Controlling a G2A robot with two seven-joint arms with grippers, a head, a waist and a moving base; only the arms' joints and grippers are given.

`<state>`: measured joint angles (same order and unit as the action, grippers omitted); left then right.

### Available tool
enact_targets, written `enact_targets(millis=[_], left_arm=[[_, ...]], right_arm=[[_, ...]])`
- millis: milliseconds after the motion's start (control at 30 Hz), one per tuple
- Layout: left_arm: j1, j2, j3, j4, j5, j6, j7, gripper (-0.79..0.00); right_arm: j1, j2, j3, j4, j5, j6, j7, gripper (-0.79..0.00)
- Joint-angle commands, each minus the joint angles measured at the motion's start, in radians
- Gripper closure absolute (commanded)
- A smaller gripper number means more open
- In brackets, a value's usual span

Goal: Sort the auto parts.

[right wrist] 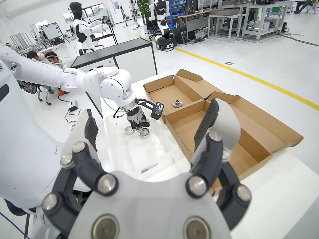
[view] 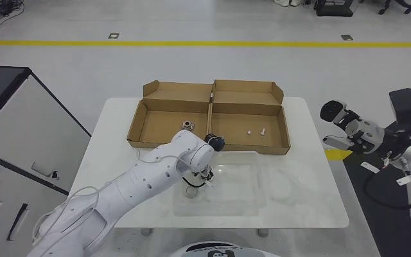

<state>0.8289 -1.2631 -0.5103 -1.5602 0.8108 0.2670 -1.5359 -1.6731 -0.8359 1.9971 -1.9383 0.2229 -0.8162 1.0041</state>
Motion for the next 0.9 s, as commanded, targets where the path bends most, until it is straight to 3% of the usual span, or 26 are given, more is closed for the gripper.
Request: enact_targets(millis=[0, 867], left_arm=[[0.0, -0.001, 0.003, 0.001, 0.003, -0.006, 0.0, -0.317], [-0.002, -0.021, 0.008, 0.047, 0.021, -0.031, 0.0, -0.28]], right_arm=[[0.0, 0.0, 0.0, 0.0, 0.0, 0.0, 0.0, -0.785], [0.0, 0.0, 0.0, 0.0, 0.0, 0.0, 0.0, -0.785]])
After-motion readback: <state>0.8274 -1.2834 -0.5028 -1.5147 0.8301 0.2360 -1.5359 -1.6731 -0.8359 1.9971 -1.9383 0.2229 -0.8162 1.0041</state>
